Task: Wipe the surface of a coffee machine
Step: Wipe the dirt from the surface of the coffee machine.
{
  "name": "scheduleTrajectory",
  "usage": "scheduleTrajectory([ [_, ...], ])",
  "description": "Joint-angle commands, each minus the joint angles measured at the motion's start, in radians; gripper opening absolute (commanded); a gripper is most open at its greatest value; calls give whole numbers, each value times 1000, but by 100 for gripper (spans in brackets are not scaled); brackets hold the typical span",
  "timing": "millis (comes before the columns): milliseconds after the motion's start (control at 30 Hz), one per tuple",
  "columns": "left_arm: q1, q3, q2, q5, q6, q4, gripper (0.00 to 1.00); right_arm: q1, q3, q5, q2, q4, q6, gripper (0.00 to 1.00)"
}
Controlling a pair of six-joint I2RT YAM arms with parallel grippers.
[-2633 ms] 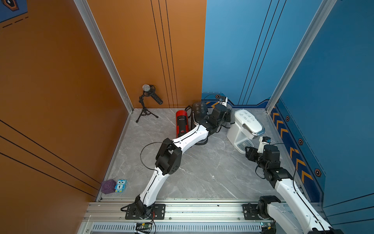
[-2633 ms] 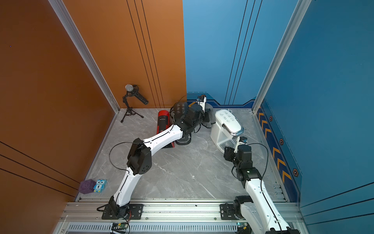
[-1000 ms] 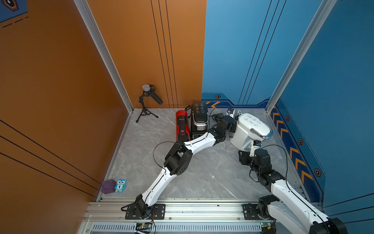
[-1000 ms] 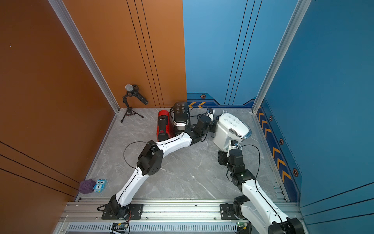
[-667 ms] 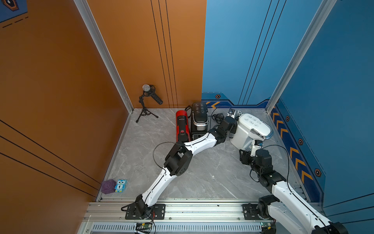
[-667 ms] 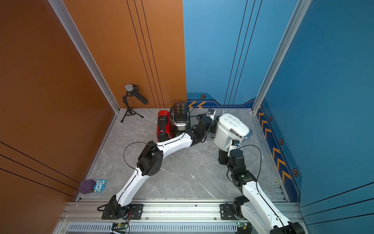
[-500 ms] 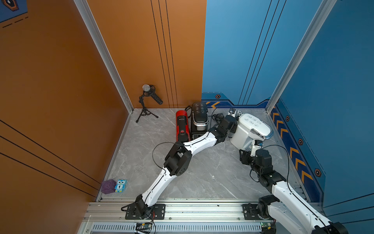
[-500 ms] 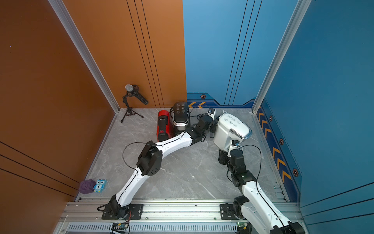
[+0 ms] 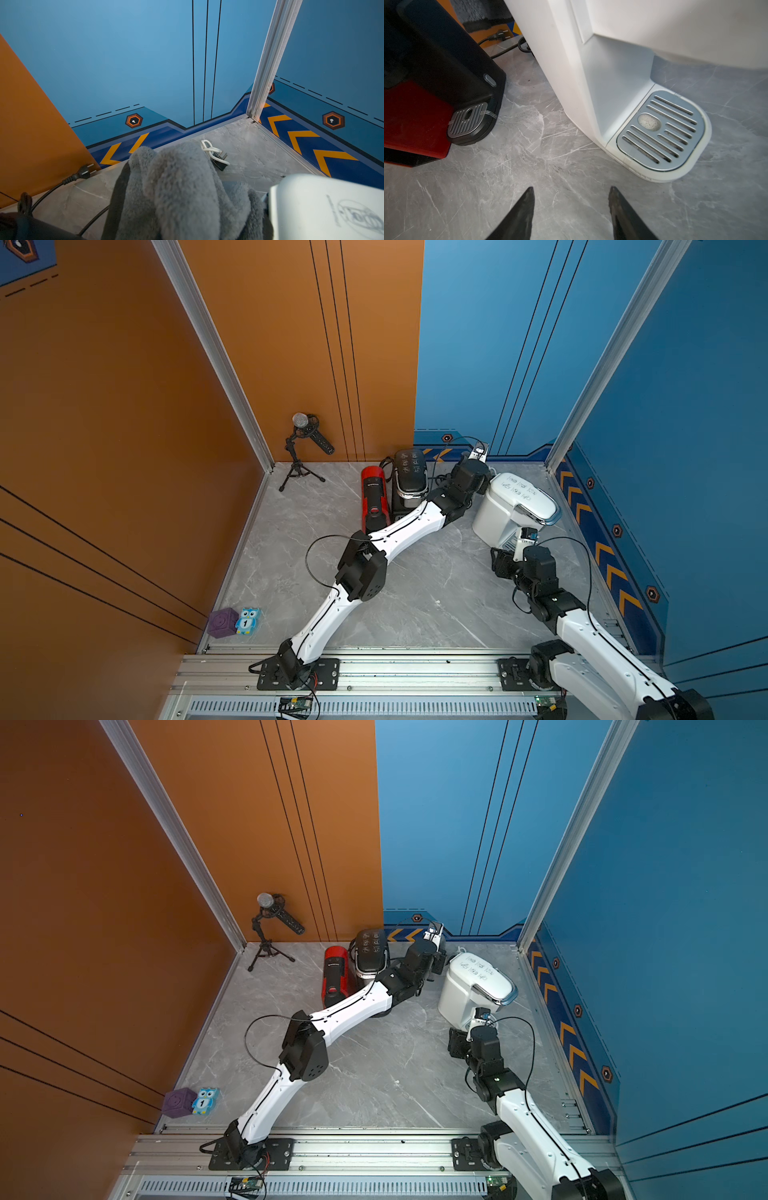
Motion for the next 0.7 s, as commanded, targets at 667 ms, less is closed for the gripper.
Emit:
scheduleTrajectory([
  [667,-62,-172,24,-65,-76,-92,0,9,12,0,-1,11,-2,58],
])
